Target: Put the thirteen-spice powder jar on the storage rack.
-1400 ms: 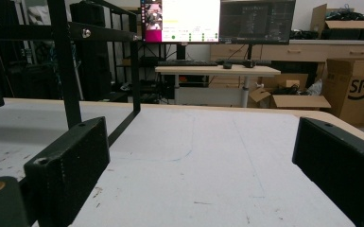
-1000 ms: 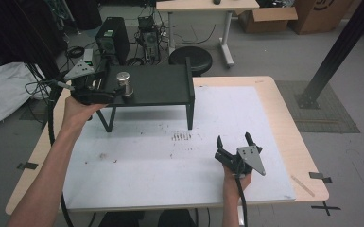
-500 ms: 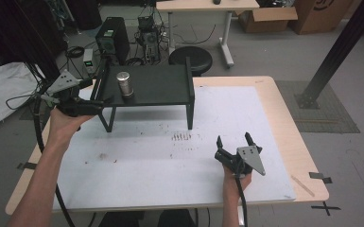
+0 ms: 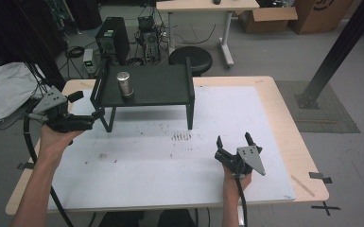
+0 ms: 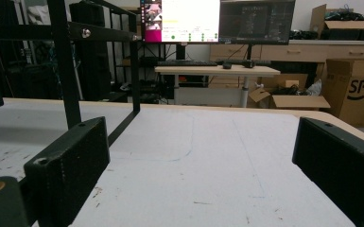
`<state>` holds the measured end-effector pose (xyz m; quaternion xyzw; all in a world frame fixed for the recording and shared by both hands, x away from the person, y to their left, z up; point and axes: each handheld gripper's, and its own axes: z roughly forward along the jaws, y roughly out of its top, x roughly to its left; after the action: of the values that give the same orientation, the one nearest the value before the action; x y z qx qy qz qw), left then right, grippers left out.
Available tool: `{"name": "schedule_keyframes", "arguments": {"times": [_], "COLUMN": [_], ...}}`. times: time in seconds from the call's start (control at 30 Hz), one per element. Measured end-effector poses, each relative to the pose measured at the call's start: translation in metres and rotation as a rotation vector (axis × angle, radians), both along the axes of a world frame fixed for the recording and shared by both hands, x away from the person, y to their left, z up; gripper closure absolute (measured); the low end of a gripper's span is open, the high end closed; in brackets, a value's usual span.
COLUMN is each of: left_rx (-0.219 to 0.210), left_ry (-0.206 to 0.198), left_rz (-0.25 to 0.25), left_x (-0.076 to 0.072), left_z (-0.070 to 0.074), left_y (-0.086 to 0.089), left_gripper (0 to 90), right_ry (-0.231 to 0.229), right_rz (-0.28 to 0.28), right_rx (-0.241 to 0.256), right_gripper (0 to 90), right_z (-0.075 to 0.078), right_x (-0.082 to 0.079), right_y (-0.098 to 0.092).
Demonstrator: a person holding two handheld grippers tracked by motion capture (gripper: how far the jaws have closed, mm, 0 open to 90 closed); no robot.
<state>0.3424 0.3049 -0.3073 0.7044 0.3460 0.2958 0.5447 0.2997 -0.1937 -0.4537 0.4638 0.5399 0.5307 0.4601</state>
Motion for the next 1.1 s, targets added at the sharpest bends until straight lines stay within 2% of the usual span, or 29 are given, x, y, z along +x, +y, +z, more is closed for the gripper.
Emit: {"name": "schedule_keyframes", "arguments": {"times": [0.27,0.53,0.7,0.9,0.97,1.1], "left_rx": [-0.015,-0.038,-0.043,-0.058,-0.076,-0.090], "left_ry": [-0.043,-0.020,-0.026,-0.040,-0.059,-0.064], "left_rz": [0.007,0.010,0.019,0.064,0.088,0.146], "left_x": [-0.018,-0.029,-0.035,-0.043,-0.047,-0.052], "left_z": [-0.014,-0.039,-0.053,-0.072,-0.079,-0.094], "left_y": [0.009,0.018,0.021,0.030,0.035,0.044], "left_gripper": [0.2,0.2,0.2,0.3,0.2,0.3], "right_ry": [0.000,0.000,0.000,-0.001,-0.001,-0.002], "right_rz": [0.000,0.001,0.001,0.001,0.001,0.001], "right_rx": [-0.001,0.000,0.000,-0.001,0.000,-0.001], "right_gripper": [4.4,4.4,4.4,4.4,4.4,4.3], "right_z": [0.000,0.000,0.000,0.000,0.000,0.000], "right_x": [0.000,0.000,0.000,0.000,0.000,0.000], "right_y": [0.000,0.000,0.000,0.000,0.000,0.000]}}
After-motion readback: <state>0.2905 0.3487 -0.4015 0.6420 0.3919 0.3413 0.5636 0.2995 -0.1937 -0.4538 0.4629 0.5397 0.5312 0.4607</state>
